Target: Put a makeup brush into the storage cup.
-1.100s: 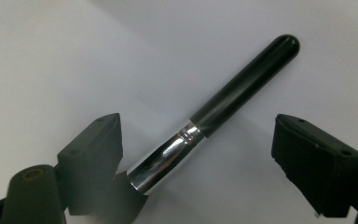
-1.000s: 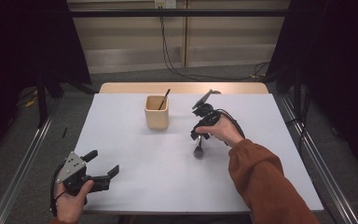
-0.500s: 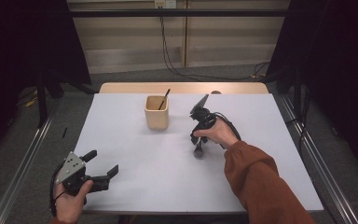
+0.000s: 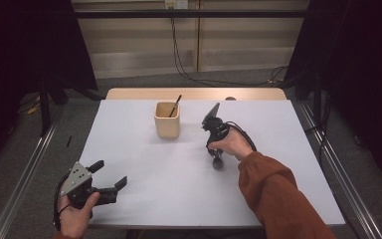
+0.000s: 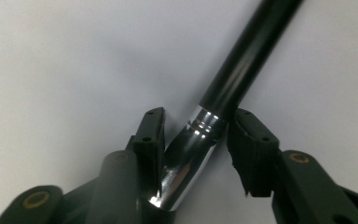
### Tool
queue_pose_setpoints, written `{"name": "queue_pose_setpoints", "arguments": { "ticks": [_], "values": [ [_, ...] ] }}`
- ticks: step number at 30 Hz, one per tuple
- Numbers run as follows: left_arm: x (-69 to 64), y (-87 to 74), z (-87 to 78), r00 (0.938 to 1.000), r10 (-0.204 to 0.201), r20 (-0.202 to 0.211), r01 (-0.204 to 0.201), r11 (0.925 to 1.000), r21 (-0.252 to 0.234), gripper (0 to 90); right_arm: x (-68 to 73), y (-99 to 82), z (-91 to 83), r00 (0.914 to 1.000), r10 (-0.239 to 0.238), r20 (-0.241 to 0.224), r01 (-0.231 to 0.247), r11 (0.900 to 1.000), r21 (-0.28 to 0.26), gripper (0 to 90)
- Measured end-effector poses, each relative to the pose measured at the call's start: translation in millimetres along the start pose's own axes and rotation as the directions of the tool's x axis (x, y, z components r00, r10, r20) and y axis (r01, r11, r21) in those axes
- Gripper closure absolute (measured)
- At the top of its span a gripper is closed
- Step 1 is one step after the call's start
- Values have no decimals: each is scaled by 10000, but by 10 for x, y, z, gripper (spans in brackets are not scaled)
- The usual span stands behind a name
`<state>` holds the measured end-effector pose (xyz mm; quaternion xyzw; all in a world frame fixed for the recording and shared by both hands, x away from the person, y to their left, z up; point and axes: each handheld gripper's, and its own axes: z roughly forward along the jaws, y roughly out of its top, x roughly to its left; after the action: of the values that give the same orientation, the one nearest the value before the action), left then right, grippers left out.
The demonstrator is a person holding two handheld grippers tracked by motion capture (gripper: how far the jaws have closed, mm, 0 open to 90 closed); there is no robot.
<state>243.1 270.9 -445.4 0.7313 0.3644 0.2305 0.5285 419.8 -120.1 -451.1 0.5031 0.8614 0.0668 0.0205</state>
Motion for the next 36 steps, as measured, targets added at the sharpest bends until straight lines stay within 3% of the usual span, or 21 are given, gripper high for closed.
{"name": "queue_pose_setpoints", "arguments": {
  "ticks": [1,3,20,29,34,36],
  "values": [
    [2,0,0,10000,-36,28,36,10000,23,28,-3,-10,-9,10000,0,-2,0,9999,116,663],
    [6,-1,-1,10000,-49,10,49,10000,22,29,-18,-26,-15,10000,-19,-93,21,9998,218,712],
    [3,-1,-2,10000,-33,3,33,10000,26,29,-63,-59,-26,9982,-445,-414,453,9988,198,725],
    [0,-3,2,10000,-69,-21,69,10000,44,29,-149,-97,-117,9972,-298,-681,267,9986,-462,725],
    [1,-1,1,10000,-33,-16,34,10000,45,29,-174,-140,-196,9959,-171,-891,73,9940,-1095,725],
    [5,-1,0,10000,-21,-32,21,10000,32,29,-190,-165,-259,9957,-108,-916,-39,9874,-1582,725]
  ]
}}
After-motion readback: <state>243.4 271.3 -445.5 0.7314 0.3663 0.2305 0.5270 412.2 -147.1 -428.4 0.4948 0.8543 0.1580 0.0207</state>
